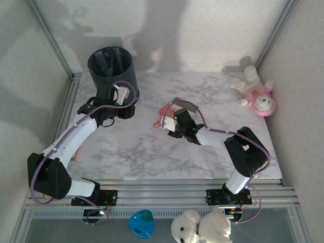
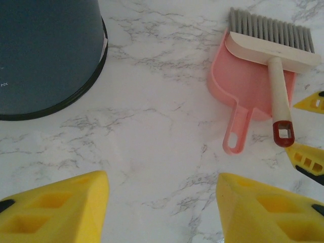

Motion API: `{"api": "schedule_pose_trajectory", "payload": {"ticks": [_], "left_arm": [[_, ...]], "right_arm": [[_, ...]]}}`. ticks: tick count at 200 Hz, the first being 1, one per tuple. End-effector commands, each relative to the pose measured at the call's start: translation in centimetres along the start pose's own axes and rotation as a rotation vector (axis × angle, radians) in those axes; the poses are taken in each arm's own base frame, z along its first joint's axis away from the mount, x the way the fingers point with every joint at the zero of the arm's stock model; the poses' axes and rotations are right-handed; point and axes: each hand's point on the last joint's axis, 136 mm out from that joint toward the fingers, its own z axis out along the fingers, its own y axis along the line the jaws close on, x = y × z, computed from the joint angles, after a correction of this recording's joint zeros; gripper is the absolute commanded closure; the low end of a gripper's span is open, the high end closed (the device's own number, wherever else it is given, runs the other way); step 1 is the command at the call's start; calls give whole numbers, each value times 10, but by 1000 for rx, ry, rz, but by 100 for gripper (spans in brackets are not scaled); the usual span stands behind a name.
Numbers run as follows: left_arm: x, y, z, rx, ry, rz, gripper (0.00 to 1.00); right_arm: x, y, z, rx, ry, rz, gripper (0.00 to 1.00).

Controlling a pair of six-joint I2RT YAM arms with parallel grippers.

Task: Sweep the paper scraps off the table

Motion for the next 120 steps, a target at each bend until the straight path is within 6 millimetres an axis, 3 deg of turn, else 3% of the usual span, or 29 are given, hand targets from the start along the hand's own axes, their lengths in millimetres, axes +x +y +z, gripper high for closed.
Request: {"api": "schedule_pose_trajectory", "payload": {"ticks": [1,45,120], "left_arm": [[-17,11,-7,-58,-65,-89,42],[-26,24,-15,-129,-176,-172,42],[-32,63,-41,-345,-432,-131,41]], "right_arm": [[-13,-18,-15,92,-55,72,44],[-14,-38,-34,212,-95,153,43],[8,-67,-62,354,-104,319,41]]}}
